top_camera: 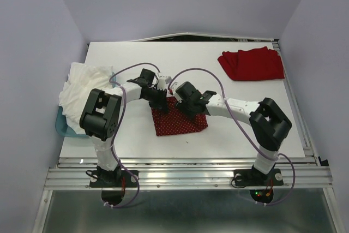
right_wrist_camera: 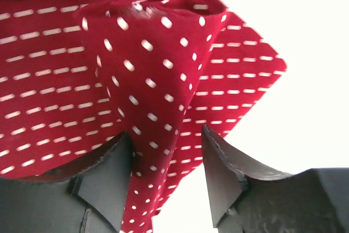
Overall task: Fold and stack the skirts
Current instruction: Fold the skirt
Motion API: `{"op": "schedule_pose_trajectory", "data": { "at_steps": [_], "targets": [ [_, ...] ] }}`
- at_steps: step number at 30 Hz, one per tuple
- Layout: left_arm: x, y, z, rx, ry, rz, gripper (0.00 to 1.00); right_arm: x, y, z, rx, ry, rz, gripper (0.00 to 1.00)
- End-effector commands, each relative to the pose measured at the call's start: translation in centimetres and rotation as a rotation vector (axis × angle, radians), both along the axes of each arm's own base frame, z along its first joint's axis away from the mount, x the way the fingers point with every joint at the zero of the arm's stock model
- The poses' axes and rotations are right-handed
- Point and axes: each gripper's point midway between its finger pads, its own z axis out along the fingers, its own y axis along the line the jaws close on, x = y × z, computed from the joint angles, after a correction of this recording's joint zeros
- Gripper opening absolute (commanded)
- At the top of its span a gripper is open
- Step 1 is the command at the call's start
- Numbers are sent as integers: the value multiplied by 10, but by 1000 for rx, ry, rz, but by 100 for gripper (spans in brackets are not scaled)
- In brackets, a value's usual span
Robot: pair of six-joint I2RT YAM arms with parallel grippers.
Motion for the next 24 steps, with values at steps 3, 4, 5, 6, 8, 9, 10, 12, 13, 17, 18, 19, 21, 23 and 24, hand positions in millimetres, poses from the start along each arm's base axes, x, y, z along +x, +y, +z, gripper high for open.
{"op": "schedule_pose_trajectory", "data": {
  "at_steps": [3, 4, 5, 6, 8, 9, 10, 12, 13, 17, 18, 19, 21, 23, 24],
  "targets": [
    [6, 7, -1, 38, -29, -10, 0, 71, -33, 35, 124, -120, -208, 48],
    [5, 7, -3, 42, -25, -11, 0, 78, -40, 33, 132, -111, -227, 46],
    [5, 8, -4, 44, -24, -13, 0, 89, -54, 27, 124, -103, -262, 42],
    [5, 8, -4, 45, -25, -15, 0, 92, -60, 23, 120, -95, -272, 42],
    [7, 9, -3, 49, -27, -14, 0, 99, -72, 18, 115, -86, -300, 42],
    [8, 9, -2, 49, -29, -14, 0, 98, -71, 18, 115, -82, -297, 42],
    [9, 10, 0, 48, -33, -12, 0, 97, -71, 20, 121, -85, -298, 42],
    [9, 10, 1, 43, -41, -17, 0, 98, -74, 32, 151, -99, -309, 43],
    [10, 10, 4, 39, -52, -19, 0, 96, -70, 38, 177, -98, -299, 43],
    [13, 10, 13, 26, -81, -21, 0, 87, -53, 67, 288, -77, -244, 49],
    [13, 9, 17, 17, -89, -23, 1, 85, -48, 71, 311, -64, -224, 50],
    [15, 8, 25, 1, -108, -27, 2, 81, -39, 81, 357, -51, -195, 51],
    [17, 8, 34, -5, -135, -29, 4, 76, -33, 89, 387, -32, -164, 53],
    [21, 8, 50, -11, -183, -36, 5, 67, -21, 98, 443, 3, -112, 52],
    [22, 8, 56, -14, -203, -39, 6, 65, -19, 101, 452, 12, -99, 52]
  ]
}}
